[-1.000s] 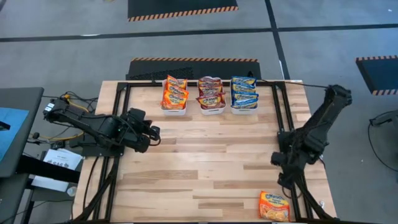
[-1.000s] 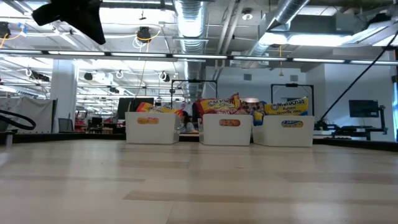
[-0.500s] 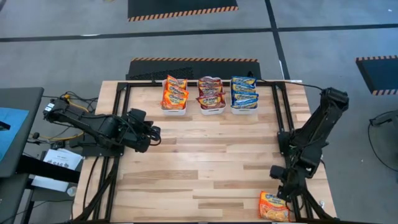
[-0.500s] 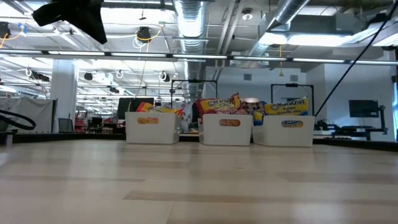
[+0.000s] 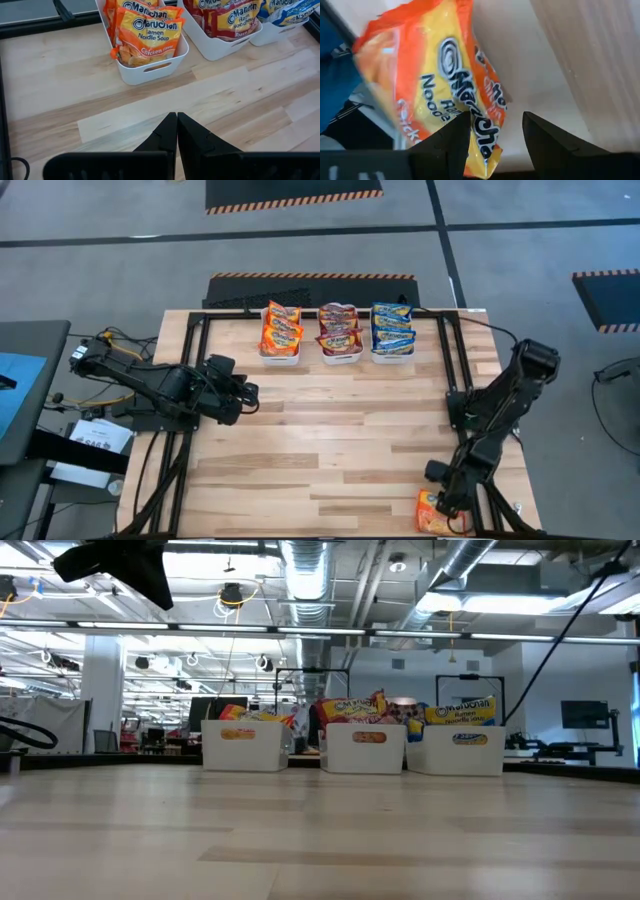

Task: Sort Maruchan noodles
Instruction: Put the orange noodle pack into the left white bin

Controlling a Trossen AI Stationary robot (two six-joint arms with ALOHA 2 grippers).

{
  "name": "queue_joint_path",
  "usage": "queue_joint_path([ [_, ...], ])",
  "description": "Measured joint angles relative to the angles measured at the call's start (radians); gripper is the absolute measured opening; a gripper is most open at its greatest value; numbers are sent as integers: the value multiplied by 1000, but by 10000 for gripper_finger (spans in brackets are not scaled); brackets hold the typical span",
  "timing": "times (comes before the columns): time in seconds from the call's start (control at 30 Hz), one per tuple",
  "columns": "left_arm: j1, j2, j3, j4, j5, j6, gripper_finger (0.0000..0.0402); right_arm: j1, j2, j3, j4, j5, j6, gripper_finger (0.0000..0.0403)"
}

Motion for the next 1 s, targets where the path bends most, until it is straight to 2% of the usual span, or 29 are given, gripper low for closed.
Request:
queue_joint_path([
  [0.17,0,0,0,8,0,0,0,-2,74,3,36,-34,0,202],
  [0.27,0,0,0,12,6,0,0,-3,105,5,49,-54,6,182],
  [0.37,0,0,0,13,20,0,0,-7,115,4,56,-60,29,138],
  [0.57,0,0,0,12,27,0,0,-32,102,2,68,-66,42,20],
  [0.7,0,0,0,11,51,-14,0,-51,101,17,53,-65,12,15],
  [0.87,0,0,0,11,80,-28,0,-85,102,77,37,-8,-77,6],
  [1.0,0,-2,0,12,79,-38,0,-132,102,177,-127,61,-184,6],
])
